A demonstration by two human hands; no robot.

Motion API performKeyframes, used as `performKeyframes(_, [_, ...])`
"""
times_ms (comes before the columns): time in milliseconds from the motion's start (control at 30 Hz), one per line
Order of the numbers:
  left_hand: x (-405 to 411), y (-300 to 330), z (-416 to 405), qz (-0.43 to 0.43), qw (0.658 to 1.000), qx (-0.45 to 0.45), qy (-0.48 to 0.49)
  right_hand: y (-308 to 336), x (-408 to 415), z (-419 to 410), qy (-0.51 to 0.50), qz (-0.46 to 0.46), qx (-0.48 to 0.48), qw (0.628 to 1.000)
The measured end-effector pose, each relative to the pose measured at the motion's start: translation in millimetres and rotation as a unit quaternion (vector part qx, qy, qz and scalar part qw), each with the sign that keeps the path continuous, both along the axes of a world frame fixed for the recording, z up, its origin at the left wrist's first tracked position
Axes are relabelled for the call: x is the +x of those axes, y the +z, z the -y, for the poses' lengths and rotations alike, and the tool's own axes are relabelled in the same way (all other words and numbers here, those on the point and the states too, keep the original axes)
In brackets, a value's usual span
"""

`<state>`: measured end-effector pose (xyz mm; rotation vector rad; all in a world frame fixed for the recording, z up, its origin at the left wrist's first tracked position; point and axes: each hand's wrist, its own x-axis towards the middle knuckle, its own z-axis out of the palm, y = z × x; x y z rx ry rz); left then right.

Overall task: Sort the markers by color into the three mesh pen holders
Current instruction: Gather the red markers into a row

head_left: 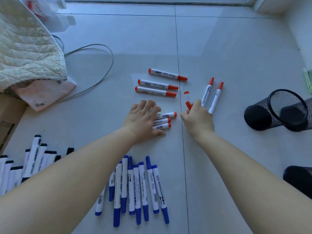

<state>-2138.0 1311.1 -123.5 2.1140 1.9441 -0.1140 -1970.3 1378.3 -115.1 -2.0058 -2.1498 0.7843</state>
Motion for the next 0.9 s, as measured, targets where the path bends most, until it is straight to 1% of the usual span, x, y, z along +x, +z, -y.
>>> performKeyframes(67, [0, -7, -4, 0.011, 1.0, -0.005, 0.016, 7, 7, -9, -0.024, -0.024, 0.042, 0.999])
performKeyframes(133, [1, -13, -8, 0.031, 0.999, 0.0, 0.039, 12, 16, -24, -0.052, -0.022, 0.072, 0.996])
performKeyframes(233, [1, -19, -11, 0.071, 0.994, 0.021, 0.077, 14, 31, -48, -0.107, -0.009, 0.084, 0.991])
performKeyframes(367, [2, -20, -13, 0.066, 0.99, 0.081, 0.096, 8, 45, -68, -0.155, 0.009, 0.081, 0.985])
performKeyframes(467, [1, -21, -18, 0.055, 0.985, 0.109, 0.119, -2, 41, -72, -0.172, 0.027, 0.052, 0.983])
performKeyframes(567, [0, -20, -22, 0.046, 0.985, 0.11, 0.126, -14, 32, -73, -0.184, 0.035, 0.033, 0.982])
performKeyframes(633, [0, -18, -24, 0.078, 0.974, 0.11, 0.181, -18, 28, -75, -0.183, 0.045, 0.04, 0.981])
performKeyframes(667, [0, -16, -26, 0.106, 0.96, 0.11, 0.234, -18, 26, -77, -0.176, 0.053, 0.048, 0.982])
performKeyframes(733, [0, -15, -32, 0.173, 0.915, 0.111, 0.348, -17, 26, -83, -0.166, 0.057, 0.057, 0.983])
performKeyframes(800, [-1, -13, -37, 0.246, 0.856, 0.111, 0.442, -15, 25, -89, -0.162, 0.045, 0.053, 0.984])
performKeyframes(900, [-1, -10, -44, 0.359, 0.751, 0.111, 0.543, -9, 15, -95, -0.12, 0.029, 0.072, 0.99])
